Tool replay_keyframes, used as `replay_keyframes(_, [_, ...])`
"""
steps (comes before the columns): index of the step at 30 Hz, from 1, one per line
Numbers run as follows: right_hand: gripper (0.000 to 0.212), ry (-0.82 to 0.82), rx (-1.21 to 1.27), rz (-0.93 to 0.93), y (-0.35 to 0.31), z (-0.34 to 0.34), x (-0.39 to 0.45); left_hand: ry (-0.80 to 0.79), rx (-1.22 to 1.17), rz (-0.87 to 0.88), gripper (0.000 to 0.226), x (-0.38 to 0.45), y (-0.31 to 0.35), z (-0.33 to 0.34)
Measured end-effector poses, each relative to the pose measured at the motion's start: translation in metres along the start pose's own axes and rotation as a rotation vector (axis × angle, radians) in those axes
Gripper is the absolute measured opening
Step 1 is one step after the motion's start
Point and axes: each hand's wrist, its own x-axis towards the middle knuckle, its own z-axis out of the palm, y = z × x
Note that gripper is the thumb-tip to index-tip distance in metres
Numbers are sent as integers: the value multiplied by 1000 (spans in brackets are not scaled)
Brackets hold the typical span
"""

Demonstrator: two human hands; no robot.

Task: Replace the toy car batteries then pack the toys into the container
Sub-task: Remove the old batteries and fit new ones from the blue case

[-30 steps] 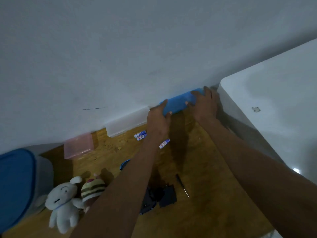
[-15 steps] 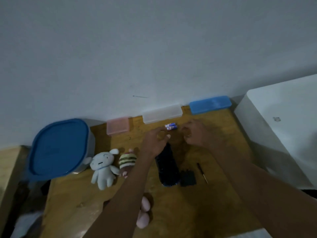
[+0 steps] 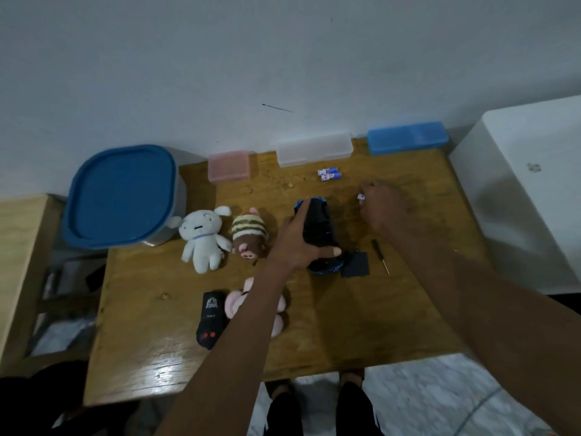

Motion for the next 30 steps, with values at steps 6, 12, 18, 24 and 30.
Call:
replay_keyframes(6, [43,25,124,92,-13,0,1,-59,35,-66,134,-14,6,7])
replay_keyframes(12, [28,68,237,159,-21,-5,9,-85,-68,-60,141,-1,-2,7])
replay_keyframes(18, [12,26,376,181,-24,-6,17,-51,-149,-33,134,-8,5,13])
replay_keyframes(24, [12,35,360,83,-28,-10,31,-84,-362,40,126,-10,10,-1])
replay_keyframes(30, [22,86,155,-121,-33,-4,61,15,-487,132,124,5,22,-27])
